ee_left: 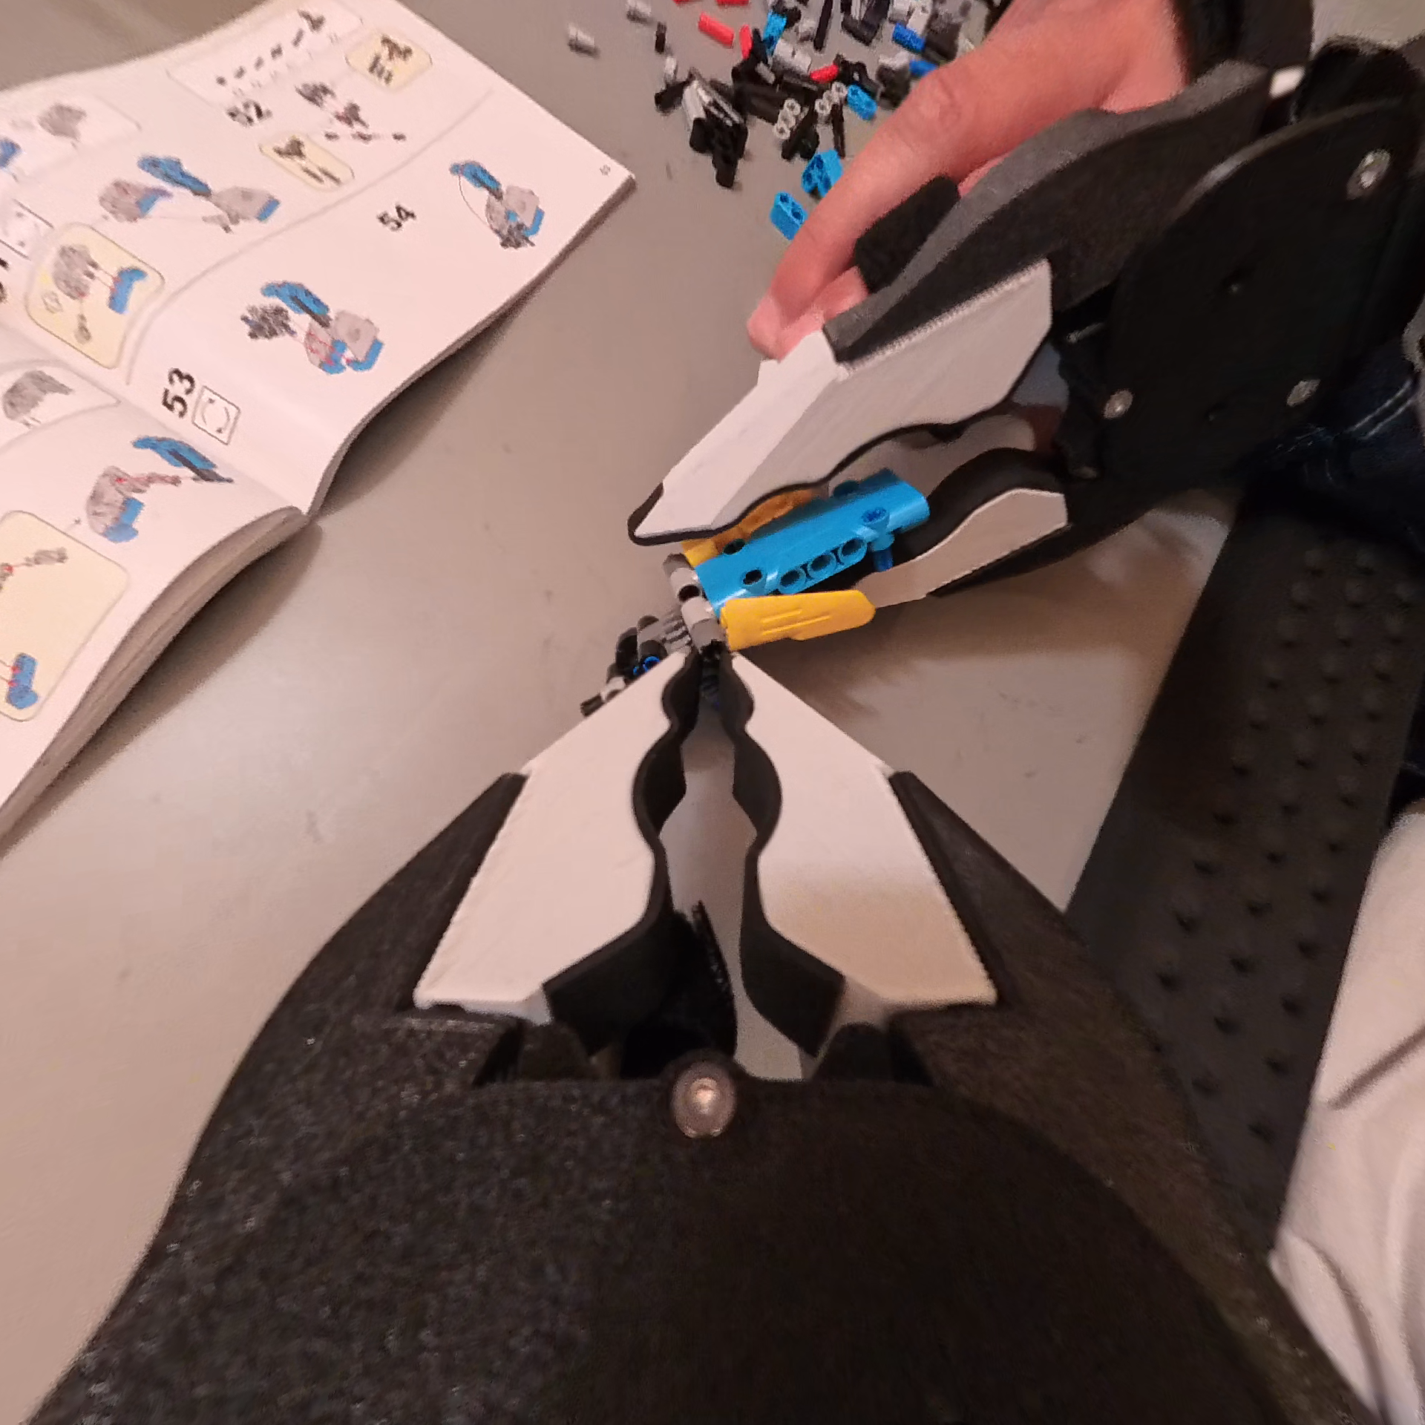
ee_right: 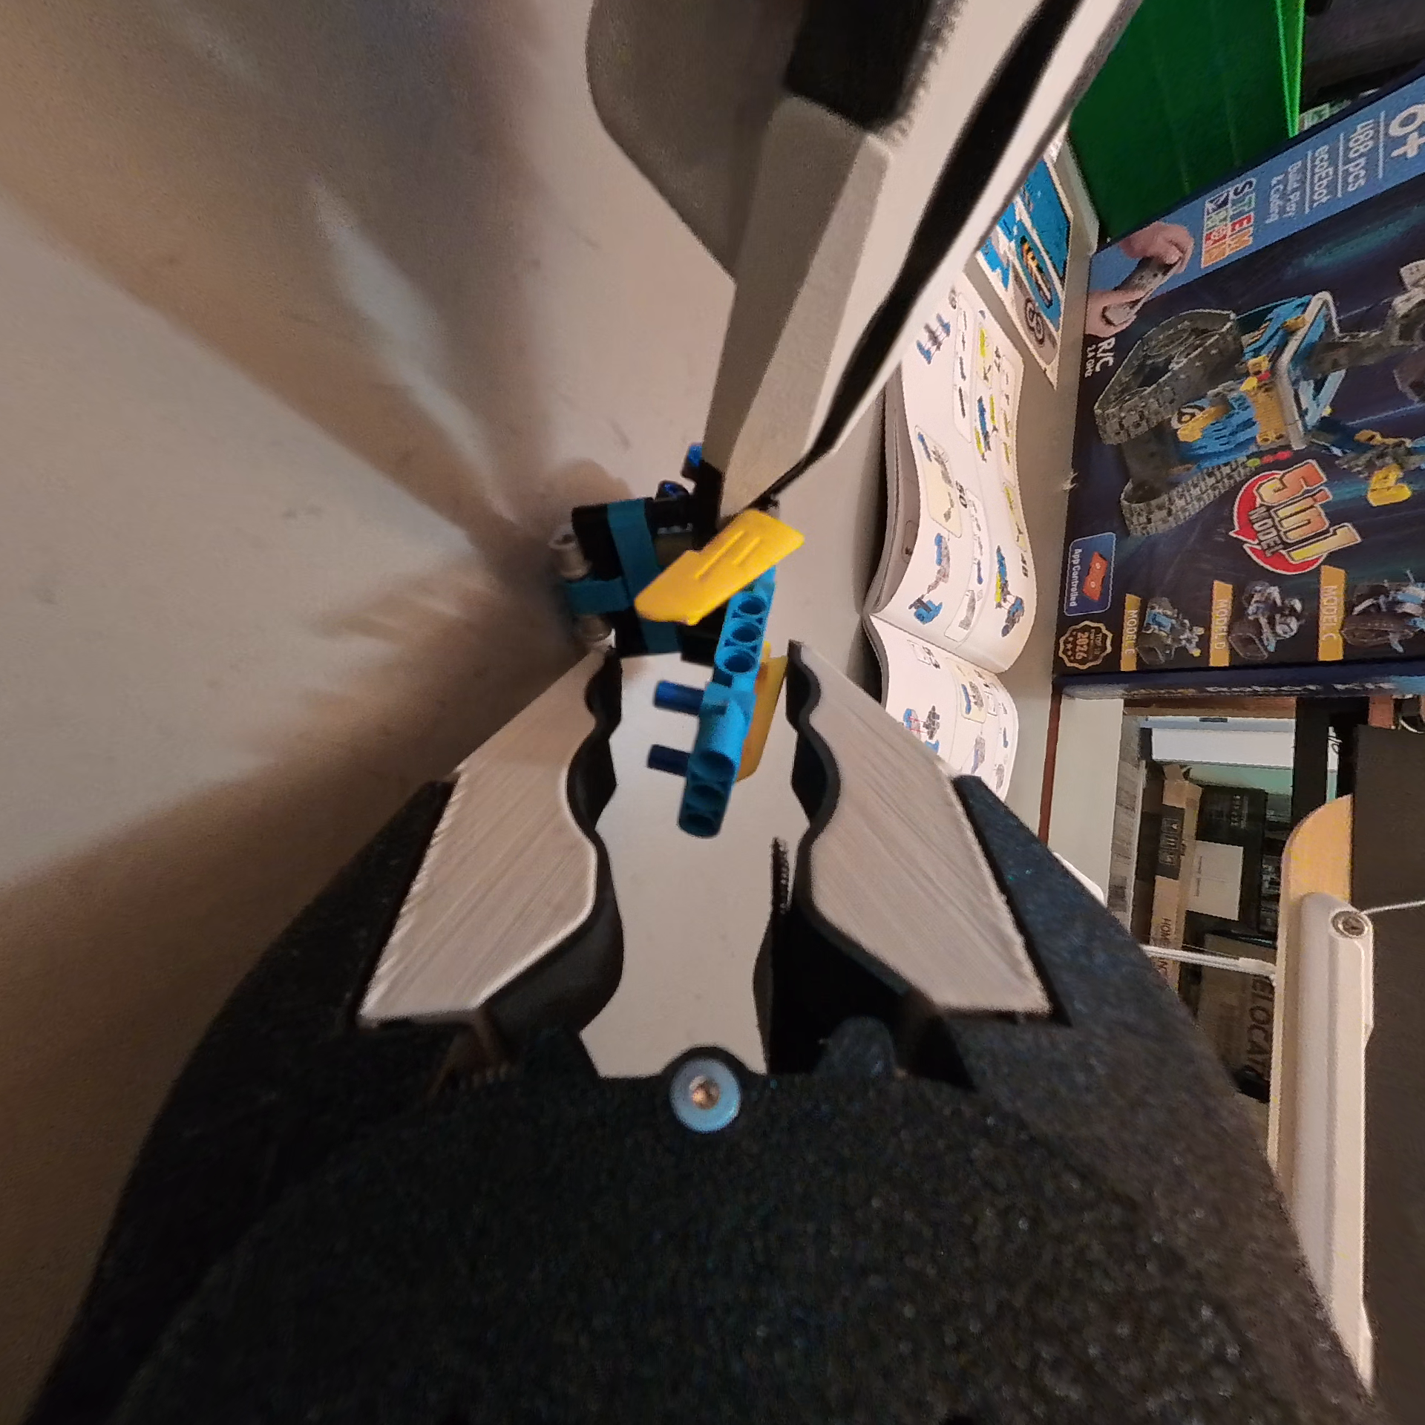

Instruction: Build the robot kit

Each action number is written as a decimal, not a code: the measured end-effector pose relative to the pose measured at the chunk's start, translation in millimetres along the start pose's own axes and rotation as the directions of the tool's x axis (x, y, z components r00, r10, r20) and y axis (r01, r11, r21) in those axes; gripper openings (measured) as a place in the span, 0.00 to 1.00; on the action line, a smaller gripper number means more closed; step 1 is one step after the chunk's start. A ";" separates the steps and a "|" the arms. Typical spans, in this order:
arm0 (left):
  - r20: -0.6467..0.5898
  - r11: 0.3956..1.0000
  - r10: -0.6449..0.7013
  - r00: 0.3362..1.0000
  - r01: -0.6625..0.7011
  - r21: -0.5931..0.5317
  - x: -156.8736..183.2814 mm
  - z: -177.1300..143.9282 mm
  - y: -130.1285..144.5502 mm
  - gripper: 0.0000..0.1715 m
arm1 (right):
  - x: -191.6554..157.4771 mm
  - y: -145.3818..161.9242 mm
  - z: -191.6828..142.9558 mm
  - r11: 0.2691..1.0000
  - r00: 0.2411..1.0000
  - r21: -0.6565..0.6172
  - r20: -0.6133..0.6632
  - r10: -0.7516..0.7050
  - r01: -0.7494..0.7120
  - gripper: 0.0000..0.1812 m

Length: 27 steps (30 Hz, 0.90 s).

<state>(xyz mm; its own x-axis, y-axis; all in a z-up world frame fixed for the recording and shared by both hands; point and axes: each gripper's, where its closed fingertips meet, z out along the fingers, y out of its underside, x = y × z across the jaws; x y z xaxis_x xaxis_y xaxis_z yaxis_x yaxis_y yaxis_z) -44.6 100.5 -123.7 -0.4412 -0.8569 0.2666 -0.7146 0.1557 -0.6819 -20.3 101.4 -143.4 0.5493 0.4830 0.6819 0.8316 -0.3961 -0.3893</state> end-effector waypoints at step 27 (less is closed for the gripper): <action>0.207 0.886 0.409 0.889 -0.441 0.143 7.4 -8.9 -14.1 0.13 | 2.3 1.3 -0.1 1.000 1.000 -0.026 -0.015 -0.001 0.001 0.24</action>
<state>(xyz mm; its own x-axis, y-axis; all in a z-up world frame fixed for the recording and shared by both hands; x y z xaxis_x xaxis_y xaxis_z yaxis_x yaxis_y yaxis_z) -42.6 96.3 -106.0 -0.5716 -0.7999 -0.1829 -0.3614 0.4455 -0.8191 -17.9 101.9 -142.3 0.5470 0.4720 0.6914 0.8297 -0.4156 -0.3726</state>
